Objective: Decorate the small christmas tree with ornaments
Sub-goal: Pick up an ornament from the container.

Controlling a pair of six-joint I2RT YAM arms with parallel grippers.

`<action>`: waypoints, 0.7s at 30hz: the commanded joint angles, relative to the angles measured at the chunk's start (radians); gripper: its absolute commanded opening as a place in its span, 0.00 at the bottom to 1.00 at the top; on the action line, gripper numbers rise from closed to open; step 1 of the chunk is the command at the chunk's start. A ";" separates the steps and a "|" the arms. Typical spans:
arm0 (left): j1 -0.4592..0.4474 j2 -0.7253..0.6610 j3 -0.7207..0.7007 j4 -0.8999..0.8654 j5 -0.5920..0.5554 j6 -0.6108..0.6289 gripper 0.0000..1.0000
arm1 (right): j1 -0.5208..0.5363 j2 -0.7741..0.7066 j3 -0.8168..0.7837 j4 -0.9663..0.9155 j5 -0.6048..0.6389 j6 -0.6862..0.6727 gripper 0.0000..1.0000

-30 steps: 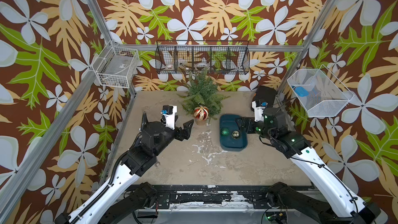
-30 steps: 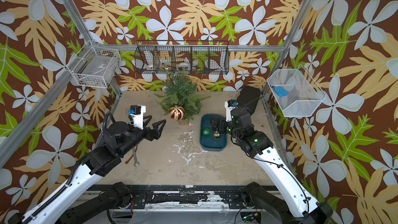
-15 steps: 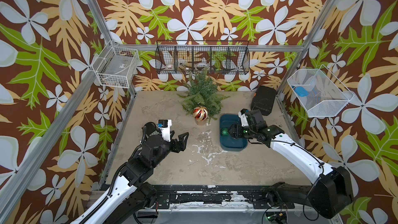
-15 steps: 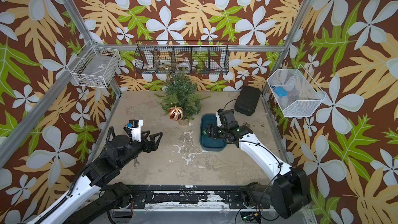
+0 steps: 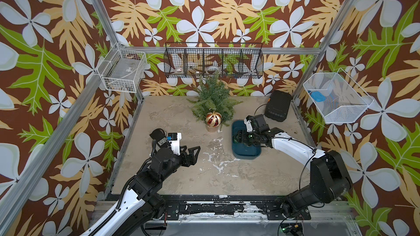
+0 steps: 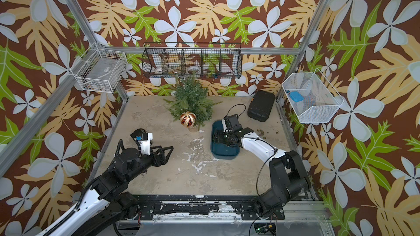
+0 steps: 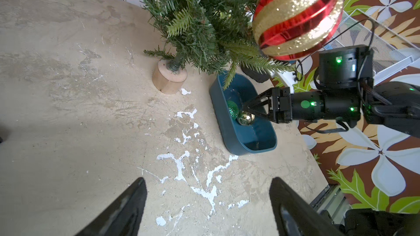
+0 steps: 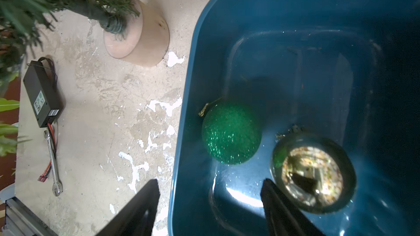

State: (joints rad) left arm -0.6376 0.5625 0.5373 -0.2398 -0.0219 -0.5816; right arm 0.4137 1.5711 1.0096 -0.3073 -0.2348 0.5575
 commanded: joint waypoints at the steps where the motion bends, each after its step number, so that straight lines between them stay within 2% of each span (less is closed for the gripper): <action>1: 0.000 -0.007 -0.003 0.027 0.009 -0.020 0.86 | 0.002 0.030 0.011 0.034 0.019 0.010 0.74; 14: 0.000 -0.011 -0.012 0.030 0.014 -0.026 0.86 | 0.003 0.142 0.027 0.055 0.080 0.027 0.72; 21: 0.000 -0.009 -0.016 0.031 0.013 -0.026 0.84 | 0.003 0.180 0.039 0.084 0.078 0.035 0.75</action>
State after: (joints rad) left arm -0.6376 0.5529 0.5224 -0.2279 -0.0170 -0.5995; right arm 0.4152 1.7443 1.0374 -0.2504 -0.1749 0.5793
